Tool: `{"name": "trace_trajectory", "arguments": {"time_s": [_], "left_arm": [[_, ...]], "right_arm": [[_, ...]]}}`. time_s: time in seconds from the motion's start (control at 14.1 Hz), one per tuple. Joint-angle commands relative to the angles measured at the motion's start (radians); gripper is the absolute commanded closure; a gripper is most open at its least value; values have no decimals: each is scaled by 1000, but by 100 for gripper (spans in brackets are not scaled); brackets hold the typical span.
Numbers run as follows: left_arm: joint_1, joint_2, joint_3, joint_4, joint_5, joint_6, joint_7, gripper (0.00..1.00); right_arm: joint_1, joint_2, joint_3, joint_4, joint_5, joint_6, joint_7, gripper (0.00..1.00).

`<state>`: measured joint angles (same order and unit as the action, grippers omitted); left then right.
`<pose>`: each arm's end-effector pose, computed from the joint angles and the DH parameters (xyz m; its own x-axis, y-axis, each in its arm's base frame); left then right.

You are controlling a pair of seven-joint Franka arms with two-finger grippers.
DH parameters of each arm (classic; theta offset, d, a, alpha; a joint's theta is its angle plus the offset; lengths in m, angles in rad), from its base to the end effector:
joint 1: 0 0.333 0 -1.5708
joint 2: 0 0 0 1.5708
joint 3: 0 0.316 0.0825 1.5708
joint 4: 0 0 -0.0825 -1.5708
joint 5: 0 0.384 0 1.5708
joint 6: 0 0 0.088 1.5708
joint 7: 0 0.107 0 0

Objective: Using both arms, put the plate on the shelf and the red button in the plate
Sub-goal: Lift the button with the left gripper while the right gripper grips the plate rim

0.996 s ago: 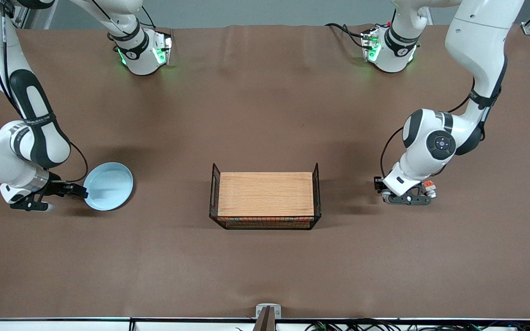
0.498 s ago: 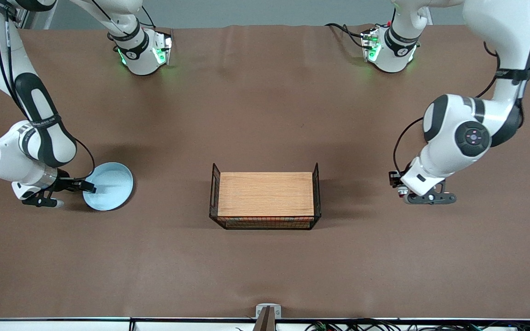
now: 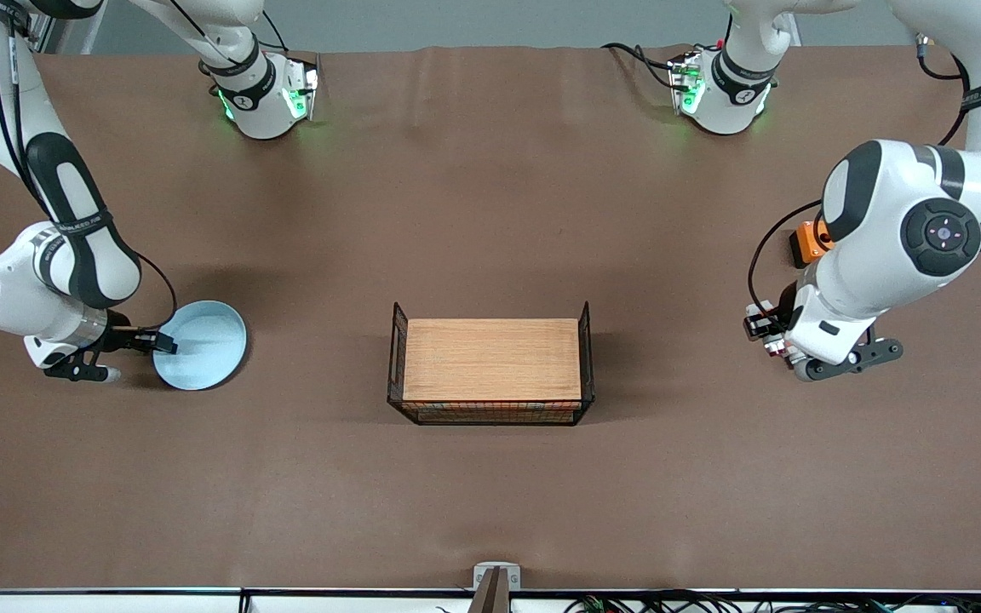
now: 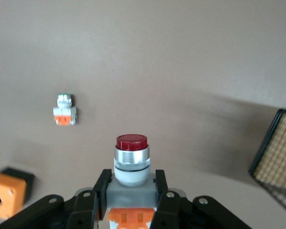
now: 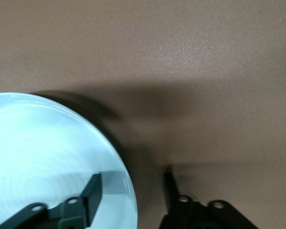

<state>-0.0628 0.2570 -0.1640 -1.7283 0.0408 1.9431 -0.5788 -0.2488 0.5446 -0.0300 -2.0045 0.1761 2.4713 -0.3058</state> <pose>0.6141 -0.1313 0.4298 0.9418 0.3344 -0.0345 0.3340 -0.9424 -0.0176 0.5735 -0.1645 0.1747 0.9927 -0.1084 -0.0535 -0.1135 -0.9881 -0.1035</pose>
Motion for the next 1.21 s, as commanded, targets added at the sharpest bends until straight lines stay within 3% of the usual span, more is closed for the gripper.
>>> {"name": "trace_trajectory", "arguments": {"time_s": [0.0,0.28,0.5,0.85,1.14], "left_arm": [[-3,-36,-37,-1,-15,-26,-148,68],[-6,-35,-74,6,-15,-26,-341,76],[-6,-30,-109,45,-16,-26,-452,76],[-12,-19,-152,119,-16,-26,-620,78],[-15,24,-198,177,-13,-24,-754,78]], "right_arm": [[3,-28,4,-10,19,-25,-6,61],[3,-29,5,-5,19,-29,-6,85],[8,-31,5,7,19,-38,-4,99],[14,-34,4,98,19,-135,8,100],[25,-64,-2,234,-21,-384,100,100]]}}
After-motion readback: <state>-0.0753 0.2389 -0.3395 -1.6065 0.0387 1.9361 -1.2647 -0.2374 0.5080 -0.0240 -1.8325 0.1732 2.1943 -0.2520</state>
